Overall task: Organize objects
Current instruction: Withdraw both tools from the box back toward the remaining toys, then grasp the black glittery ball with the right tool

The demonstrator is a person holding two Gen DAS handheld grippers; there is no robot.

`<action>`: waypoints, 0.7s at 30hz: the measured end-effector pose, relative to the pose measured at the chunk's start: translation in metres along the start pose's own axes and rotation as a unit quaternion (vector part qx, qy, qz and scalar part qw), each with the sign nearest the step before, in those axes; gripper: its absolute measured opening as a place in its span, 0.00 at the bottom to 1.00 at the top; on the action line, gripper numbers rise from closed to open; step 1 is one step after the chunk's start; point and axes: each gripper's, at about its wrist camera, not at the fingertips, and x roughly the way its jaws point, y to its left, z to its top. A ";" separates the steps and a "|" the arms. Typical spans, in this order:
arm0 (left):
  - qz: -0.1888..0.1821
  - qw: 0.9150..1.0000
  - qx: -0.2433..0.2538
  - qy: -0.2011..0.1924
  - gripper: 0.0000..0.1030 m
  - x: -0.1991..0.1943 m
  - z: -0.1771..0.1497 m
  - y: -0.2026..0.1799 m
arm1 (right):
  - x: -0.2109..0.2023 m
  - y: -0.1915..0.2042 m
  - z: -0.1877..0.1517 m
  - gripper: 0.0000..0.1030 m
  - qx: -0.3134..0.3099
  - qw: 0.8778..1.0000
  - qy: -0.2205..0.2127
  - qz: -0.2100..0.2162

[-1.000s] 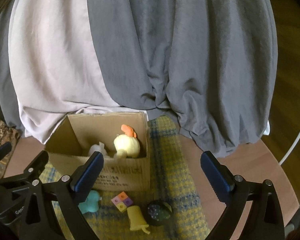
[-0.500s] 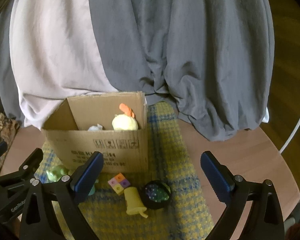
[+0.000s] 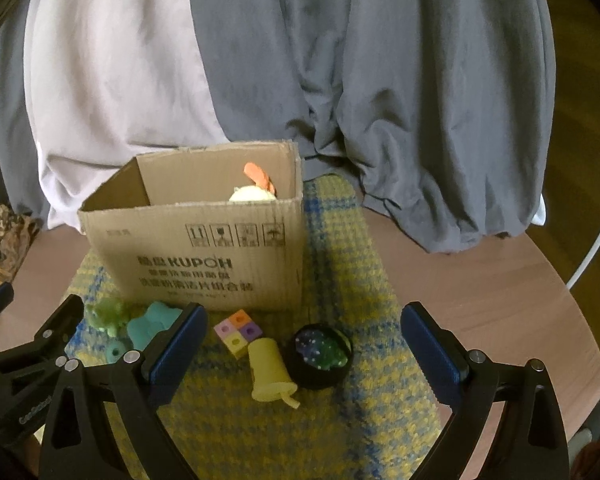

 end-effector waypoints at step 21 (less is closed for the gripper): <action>-0.005 0.999 -0.014 0.031 1.00 0.031 -0.031 -0.016 | 0.047 -0.016 -0.028 0.89 0.004 0.999 0.051 -0.005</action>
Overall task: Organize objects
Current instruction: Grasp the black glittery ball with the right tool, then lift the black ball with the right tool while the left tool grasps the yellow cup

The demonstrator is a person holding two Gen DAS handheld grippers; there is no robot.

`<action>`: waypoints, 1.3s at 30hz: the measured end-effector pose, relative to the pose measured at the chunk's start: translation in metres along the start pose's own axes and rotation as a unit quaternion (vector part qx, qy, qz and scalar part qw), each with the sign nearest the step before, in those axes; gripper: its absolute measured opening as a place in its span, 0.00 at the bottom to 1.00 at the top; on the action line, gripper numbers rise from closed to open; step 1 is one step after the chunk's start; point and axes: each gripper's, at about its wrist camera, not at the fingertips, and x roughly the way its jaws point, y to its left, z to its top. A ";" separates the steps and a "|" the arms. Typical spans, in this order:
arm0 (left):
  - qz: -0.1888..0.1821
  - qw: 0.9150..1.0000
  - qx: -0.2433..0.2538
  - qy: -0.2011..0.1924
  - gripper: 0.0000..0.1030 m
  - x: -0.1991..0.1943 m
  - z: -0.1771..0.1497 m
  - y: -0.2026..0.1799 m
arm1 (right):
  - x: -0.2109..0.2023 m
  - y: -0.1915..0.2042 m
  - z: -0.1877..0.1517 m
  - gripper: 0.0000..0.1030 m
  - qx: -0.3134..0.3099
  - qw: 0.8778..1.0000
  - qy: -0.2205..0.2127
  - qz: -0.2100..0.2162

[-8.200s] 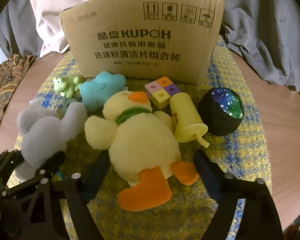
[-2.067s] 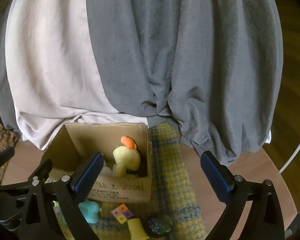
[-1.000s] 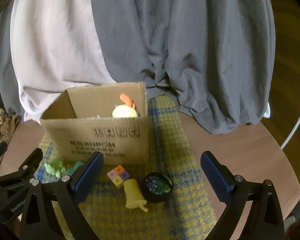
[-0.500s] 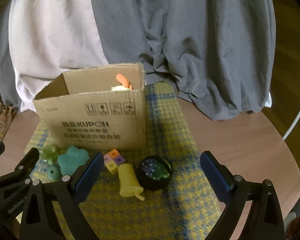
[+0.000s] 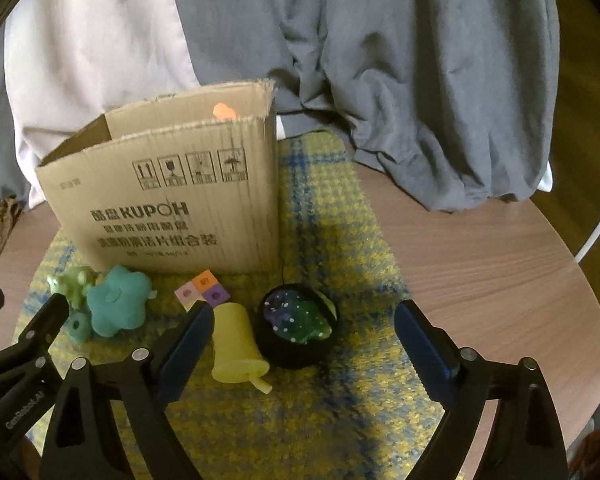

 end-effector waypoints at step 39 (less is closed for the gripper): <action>-0.013 0.999 -0.003 0.029 1.00 0.021 -0.010 -0.013 | 0.030 -0.014 -0.008 0.58 0.016 0.999 0.030 0.022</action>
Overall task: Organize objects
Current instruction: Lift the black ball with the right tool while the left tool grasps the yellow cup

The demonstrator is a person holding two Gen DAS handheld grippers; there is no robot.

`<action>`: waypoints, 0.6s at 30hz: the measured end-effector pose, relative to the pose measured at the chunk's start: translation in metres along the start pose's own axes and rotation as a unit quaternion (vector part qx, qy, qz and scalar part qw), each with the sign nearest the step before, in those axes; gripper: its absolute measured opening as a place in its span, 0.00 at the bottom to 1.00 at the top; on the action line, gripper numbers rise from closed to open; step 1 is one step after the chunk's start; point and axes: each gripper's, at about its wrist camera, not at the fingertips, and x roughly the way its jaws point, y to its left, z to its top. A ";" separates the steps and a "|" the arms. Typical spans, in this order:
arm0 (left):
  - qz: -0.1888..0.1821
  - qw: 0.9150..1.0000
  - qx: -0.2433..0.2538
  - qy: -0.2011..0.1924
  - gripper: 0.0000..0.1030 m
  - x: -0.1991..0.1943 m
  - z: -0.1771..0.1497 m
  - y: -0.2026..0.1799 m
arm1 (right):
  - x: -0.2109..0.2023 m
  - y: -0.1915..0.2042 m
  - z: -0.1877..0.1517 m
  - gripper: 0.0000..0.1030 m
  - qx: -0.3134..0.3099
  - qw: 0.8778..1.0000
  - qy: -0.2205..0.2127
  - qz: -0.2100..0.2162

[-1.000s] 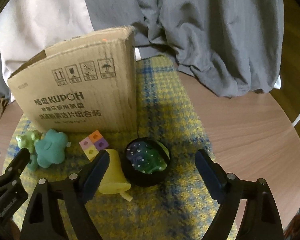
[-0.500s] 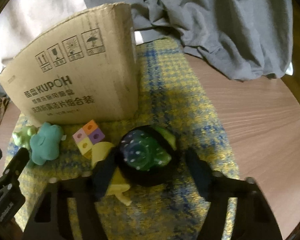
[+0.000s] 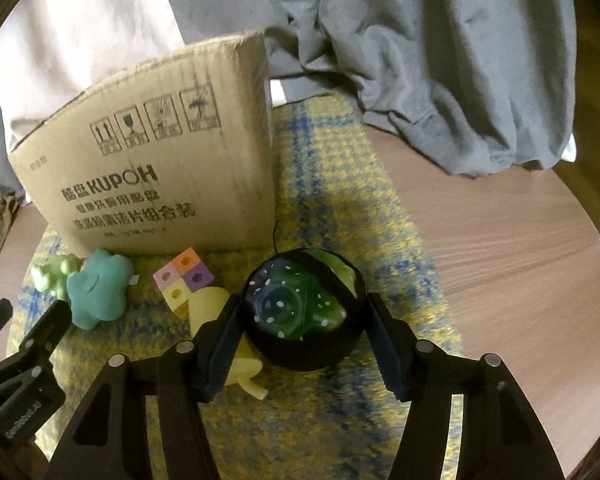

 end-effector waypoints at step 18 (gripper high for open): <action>-0.069 0.997 0.016 0.019 0.99 -0.006 -0.009 -0.079 | -0.025 -0.078 -0.002 0.58 0.028 0.999 -0.019 -0.043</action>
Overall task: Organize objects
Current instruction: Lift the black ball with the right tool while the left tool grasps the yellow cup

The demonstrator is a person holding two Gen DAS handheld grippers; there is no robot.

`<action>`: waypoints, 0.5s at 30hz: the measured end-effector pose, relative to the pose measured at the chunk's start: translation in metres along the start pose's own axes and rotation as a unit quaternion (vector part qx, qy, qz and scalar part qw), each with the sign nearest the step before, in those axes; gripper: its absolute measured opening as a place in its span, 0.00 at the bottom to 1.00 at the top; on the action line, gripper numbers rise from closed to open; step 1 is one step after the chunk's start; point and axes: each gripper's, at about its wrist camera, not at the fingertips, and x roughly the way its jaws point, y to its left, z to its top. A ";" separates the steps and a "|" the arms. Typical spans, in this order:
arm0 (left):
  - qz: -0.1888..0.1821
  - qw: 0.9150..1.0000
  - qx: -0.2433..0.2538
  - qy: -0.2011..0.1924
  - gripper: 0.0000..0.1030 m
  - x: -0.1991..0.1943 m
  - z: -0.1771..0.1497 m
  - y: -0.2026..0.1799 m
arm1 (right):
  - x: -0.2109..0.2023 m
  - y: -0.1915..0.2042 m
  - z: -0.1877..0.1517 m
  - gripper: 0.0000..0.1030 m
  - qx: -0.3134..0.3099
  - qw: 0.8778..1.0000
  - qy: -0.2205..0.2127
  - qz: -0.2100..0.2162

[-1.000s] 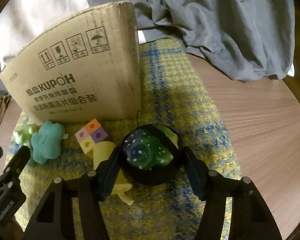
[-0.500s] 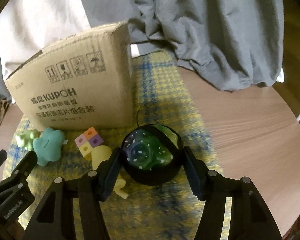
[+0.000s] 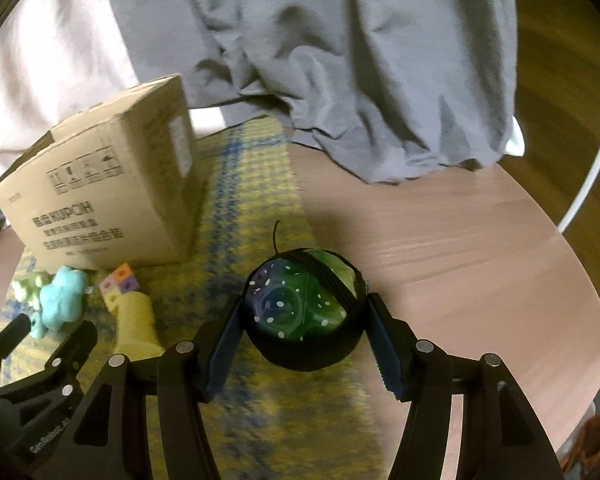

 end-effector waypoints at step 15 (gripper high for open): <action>0.003 0.999 -0.003 0.035 0.89 0.027 -0.007 -0.044 | 0.011 -0.046 -0.005 0.58 0.006 1.000 0.009 0.000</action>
